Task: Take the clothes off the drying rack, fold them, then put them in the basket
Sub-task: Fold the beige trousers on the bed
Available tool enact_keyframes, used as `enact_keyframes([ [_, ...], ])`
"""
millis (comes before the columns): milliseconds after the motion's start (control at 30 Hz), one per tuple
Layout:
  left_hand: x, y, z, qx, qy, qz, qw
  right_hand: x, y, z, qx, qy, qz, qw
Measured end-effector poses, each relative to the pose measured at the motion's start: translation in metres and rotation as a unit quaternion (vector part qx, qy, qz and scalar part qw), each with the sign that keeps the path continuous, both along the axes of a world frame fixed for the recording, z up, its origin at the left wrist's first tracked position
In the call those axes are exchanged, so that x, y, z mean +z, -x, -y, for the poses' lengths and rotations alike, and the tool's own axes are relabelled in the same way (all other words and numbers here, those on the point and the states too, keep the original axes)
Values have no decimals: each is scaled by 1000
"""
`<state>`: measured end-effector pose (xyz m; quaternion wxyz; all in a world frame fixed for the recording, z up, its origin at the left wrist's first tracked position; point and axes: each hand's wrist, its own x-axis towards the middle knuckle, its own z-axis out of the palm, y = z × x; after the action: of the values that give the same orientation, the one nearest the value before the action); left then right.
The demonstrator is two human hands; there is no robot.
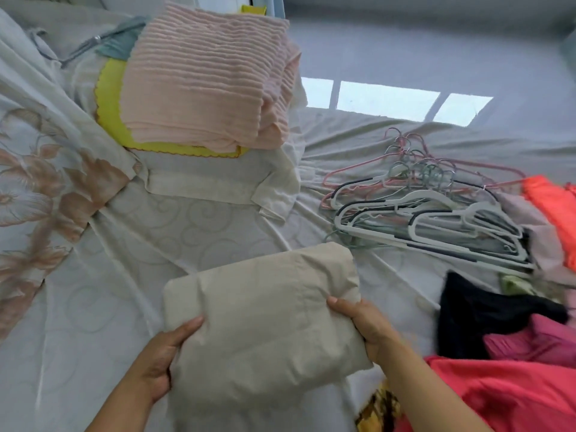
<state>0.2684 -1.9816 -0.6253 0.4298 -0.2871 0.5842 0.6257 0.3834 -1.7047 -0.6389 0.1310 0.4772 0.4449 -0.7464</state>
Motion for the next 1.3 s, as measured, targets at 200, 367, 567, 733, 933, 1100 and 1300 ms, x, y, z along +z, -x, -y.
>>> enact_keyframes([
  [200,54,-49,-131,2,-57,-90,994,48,-56,-118,-74,-34,-99,992],
  [367,88,-107,-267,-47,-133,-103,985,81,-139,-248,-140,-91,-146,975],
  [567,63,-159,-444,-164,-130,-132,969,75,-234,-392,-230,-146,-128,953],
  [733,44,-164,-553,-232,-118,-198,945,63,-262,-481,-252,-166,-113,947],
  [933,12,-142,-624,-227,-43,-295,927,41,-255,-551,-207,-266,-83,938],
  [1100,-51,-174,-615,-550,258,-505,613,-23,-251,-547,17,-586,108,803],
  [1300,-79,-201,-605,-667,234,-411,576,-78,-249,-516,205,-564,168,782],
])
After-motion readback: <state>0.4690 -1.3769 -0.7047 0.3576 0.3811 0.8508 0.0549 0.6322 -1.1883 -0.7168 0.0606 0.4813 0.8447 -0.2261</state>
